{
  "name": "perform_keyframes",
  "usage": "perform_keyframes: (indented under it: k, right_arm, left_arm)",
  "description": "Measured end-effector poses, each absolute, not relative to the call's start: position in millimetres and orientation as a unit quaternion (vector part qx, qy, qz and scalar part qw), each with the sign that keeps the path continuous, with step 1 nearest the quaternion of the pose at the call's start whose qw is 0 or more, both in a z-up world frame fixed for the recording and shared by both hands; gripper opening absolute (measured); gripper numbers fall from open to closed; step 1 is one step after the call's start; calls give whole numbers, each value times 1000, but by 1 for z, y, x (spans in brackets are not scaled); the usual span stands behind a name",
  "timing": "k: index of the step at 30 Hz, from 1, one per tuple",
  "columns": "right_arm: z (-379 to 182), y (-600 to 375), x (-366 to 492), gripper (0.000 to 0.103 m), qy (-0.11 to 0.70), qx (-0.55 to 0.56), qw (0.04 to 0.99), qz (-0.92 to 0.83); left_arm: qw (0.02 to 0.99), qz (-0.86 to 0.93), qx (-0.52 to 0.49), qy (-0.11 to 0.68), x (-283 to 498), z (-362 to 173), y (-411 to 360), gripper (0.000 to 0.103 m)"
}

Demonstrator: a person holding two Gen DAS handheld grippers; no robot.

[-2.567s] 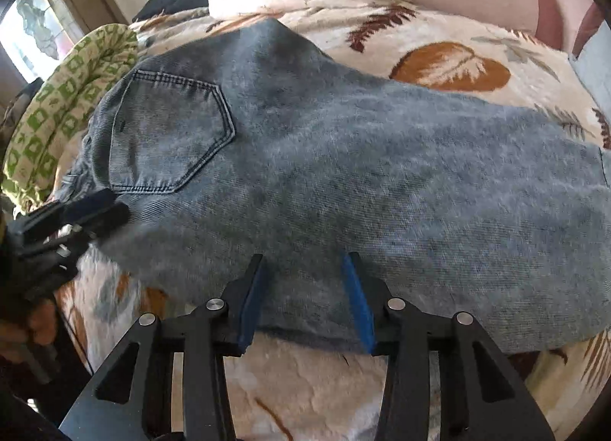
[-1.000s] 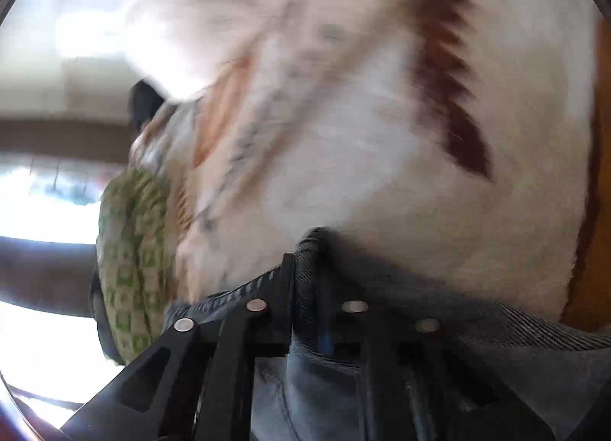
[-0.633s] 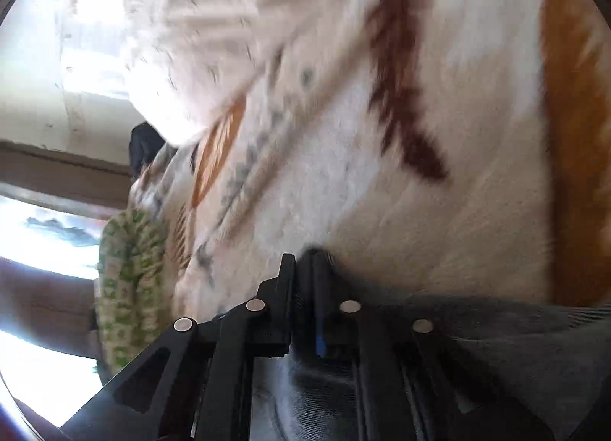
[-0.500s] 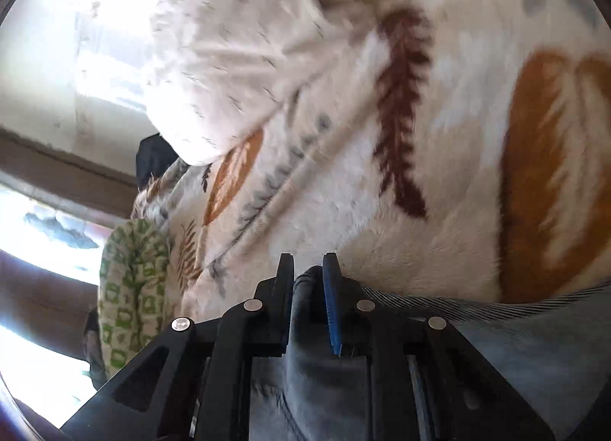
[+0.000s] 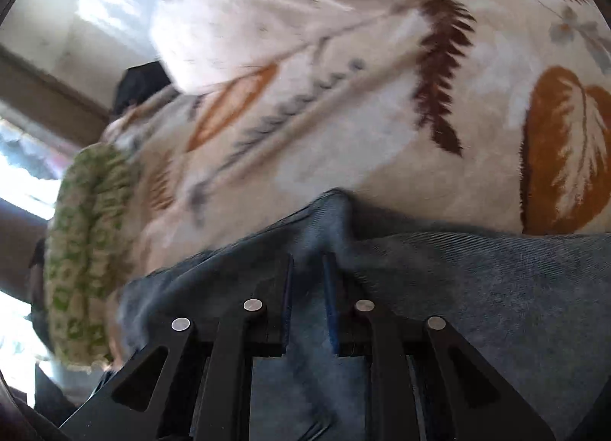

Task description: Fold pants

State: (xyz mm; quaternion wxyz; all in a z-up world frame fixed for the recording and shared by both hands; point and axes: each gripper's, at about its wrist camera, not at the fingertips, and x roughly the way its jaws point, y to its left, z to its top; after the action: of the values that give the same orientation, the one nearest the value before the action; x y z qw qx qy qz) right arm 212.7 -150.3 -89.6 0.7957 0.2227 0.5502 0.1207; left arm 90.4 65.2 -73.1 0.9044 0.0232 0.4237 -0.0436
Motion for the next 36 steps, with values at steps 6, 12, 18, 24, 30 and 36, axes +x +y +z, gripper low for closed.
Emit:
perform_keyframes:
  k: [6, 12, 18, 24, 30, 36]
  right_arm:
    - [-107, -169, 217, 9, 550, 292, 773, 121]
    - [-62, -198, 185, 28, 514, 321, 783, 139]
    - [-4, -272, 106, 47, 446, 302, 838, 89]
    - [-4, -366, 23, 52, 405, 338, 850, 2]
    - [-35, -413, -4, 52, 414, 376, 827, -50]
    - [-76, -437, -5, 47, 453, 389, 800, -54]
  left_arm:
    - [903, -34, 40, 427, 91, -80, 61, 53]
    - [905, -58, -27, 420, 87, -66, 81, 53]
    - [920, -28, -14, 391, 69, -46, 94, 54]
    - [918, 16, 7, 397, 63, -49, 109, 57]
    - [902, 29, 41, 429, 66, -78, 97, 57]
    - [908, 55, 94, 404, 59, -84, 80, 57]
